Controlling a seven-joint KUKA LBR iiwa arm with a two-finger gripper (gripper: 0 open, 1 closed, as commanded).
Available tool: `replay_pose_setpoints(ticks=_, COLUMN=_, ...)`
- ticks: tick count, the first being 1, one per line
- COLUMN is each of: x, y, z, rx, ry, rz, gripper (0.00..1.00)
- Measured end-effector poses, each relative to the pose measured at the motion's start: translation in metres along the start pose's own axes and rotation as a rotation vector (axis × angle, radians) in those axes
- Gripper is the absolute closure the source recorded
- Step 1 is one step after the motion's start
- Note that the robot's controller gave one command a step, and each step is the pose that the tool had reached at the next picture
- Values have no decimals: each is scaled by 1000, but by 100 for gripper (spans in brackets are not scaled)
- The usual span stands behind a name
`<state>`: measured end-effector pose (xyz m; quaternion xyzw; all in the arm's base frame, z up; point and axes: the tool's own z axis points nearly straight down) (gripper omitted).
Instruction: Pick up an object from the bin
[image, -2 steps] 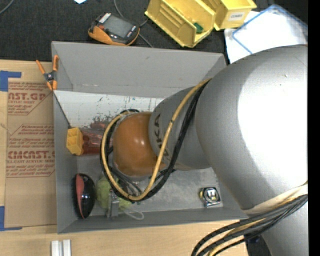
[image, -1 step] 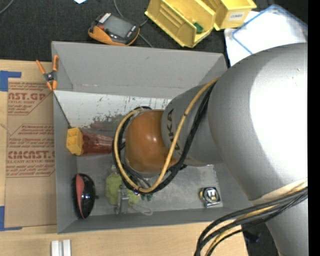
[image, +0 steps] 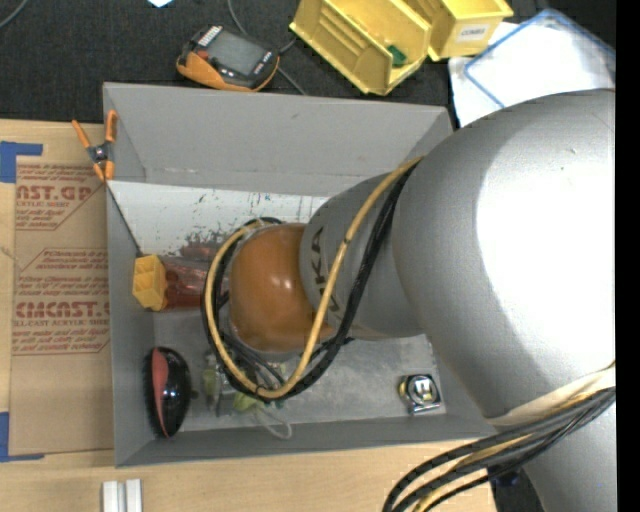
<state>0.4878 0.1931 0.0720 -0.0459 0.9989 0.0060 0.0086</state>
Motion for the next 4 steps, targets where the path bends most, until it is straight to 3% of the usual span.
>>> replay_pose_setpoints(ticks=1, x=0, y=0, z=0, rx=0, ry=0, rz=0, gripper=100)
replay_pose_setpoints(ticks=2, x=3, y=-1, z=-15, rx=3, ry=13, rz=0, gripper=100)
replay_pose_setpoints(ticks=3, x=0, y=1, z=-45, rx=0, ry=3, rz=0, gripper=100)
replay_pose_setpoints(ticks=4, x=0, y=1, z=-55, rx=0, ry=4, rz=0, gripper=100)
